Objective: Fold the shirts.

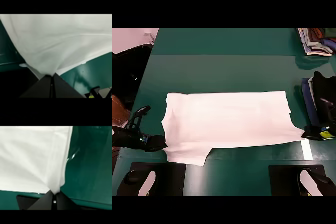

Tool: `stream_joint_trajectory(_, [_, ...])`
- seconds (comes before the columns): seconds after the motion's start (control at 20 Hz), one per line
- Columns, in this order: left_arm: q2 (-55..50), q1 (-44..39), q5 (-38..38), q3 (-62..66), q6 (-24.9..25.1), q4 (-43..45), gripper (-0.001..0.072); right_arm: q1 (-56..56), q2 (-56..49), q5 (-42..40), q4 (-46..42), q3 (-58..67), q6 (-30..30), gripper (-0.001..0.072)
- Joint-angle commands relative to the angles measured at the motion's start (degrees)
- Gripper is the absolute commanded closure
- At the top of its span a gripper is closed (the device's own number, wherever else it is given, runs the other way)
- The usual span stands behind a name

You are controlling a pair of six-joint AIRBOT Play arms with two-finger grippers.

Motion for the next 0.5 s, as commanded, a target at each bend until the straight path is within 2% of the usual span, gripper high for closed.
stream_joint_trajectory(0.0, [-1.7, 0.1, 6.1, 3.3, 0.6, -0.1, 0.0684, 2.5, -0.9, -1.4, -2.2, 6.4, 0.1, 0.0699])
stream_joint_trajectory(0.2, [-17.6, 0.1, 19.4, 12.2, 5.3, 0.1, 0.0683, 8.0, -15.7, -8.8, -2.2, 16.4, 2.5, 0.0698])
stream_joint_trajectory(0.45, [-39.1, 0.1, 29.2, 26.0, 8.0, -0.6, 0.0681, 11.5, -34.2, -10.8, -0.4, 28.9, 2.6, 0.0697])
